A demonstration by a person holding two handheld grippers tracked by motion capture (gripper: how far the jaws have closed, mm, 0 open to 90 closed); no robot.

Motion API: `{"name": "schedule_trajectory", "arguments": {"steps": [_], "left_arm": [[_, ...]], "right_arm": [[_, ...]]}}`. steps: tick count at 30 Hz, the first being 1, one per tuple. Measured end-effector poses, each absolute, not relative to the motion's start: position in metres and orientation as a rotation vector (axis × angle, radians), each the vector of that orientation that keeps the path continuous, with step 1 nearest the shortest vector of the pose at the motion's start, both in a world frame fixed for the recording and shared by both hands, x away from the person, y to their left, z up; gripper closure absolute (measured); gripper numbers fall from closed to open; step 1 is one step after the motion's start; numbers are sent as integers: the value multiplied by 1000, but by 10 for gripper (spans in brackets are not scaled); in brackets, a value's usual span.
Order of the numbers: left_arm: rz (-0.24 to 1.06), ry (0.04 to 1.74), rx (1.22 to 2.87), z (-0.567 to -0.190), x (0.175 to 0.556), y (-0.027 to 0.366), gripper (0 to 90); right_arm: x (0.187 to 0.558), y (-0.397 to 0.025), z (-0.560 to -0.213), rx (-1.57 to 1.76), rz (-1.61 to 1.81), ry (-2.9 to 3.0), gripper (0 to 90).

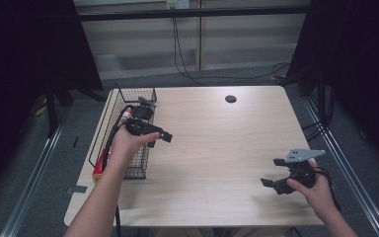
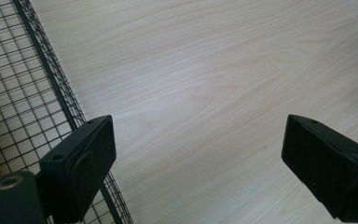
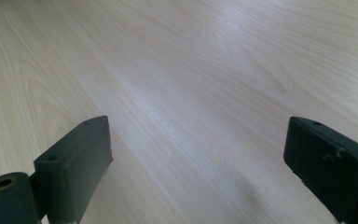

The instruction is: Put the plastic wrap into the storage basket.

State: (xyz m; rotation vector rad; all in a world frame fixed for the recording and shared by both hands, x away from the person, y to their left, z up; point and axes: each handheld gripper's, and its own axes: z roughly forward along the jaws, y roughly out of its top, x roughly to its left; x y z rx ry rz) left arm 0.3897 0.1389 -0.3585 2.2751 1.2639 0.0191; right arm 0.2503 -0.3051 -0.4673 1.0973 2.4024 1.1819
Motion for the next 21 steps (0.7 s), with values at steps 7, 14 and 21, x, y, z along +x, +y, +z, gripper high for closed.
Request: {"name": "schedule_trajectory", "arguments": {"steps": [7, 14, 21], "left_arm": [[24, 1220, 2283, -365, 383, 128, 100], [8, 1171, 2293, -374, 378, 120, 98], [0, 1147, 2305, -386, 373, 114, 96]], "right_arm": [[250, -305, -467, 1094, 1184, 2403, 71], [250, -305, -467, 1095, 1183, 2405, 72], [250, -304, -468, 1098, 1177, 2407, 72]]}}
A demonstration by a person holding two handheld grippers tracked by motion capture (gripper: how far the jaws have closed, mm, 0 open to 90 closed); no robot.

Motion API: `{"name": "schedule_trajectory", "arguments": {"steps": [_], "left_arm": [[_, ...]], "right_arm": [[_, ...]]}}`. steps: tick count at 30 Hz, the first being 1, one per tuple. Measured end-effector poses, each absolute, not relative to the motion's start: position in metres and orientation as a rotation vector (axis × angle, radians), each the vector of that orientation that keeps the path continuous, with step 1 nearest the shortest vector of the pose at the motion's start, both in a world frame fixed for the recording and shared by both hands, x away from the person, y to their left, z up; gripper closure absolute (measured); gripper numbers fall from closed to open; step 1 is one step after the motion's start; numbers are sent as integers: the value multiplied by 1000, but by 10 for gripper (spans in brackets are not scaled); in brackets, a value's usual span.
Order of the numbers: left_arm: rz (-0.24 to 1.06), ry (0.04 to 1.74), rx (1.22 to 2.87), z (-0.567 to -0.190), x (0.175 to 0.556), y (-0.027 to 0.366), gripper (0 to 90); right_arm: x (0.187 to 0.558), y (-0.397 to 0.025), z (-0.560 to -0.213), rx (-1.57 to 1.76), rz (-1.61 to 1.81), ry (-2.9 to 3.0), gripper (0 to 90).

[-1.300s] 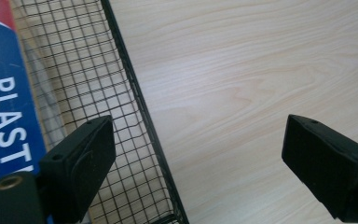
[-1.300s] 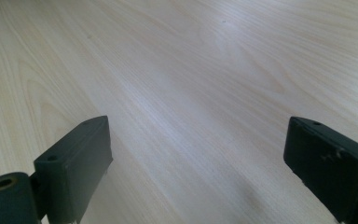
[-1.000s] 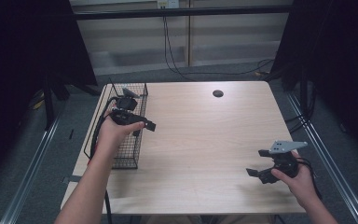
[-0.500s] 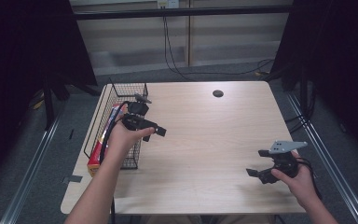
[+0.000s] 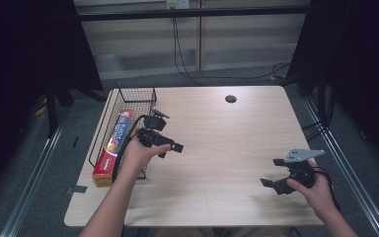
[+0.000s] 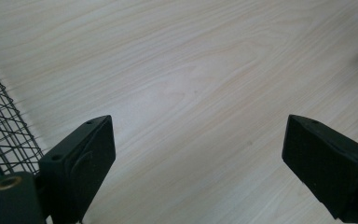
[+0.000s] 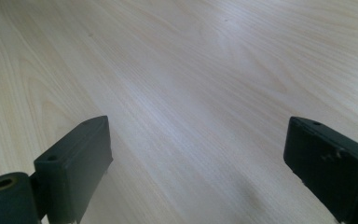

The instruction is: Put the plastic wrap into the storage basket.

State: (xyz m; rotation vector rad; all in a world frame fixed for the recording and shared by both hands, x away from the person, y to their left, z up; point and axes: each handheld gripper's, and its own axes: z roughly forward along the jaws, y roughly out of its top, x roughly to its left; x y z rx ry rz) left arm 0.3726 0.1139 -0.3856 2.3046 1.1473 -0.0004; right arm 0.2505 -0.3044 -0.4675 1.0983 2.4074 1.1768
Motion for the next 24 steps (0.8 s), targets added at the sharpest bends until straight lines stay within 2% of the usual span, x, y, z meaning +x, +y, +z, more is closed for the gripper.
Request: {"name": "schedule_trajectory", "arguments": {"steps": [14, 15, 24], "left_arm": [[-58, 1097, 2286, -408, 358, 96, 95], [-79, 1055, 2316, -411, 358, 95, 94], [-77, 1036, 2321, -420, 352, 88, 94]], "right_arm": [[251, -305, -467, 1096, 1176, 2401, 72], [251, -305, -467, 1092, 1176, 2401, 72], [251, -303, -467, 1087, 1173, 2406, 73]]}}
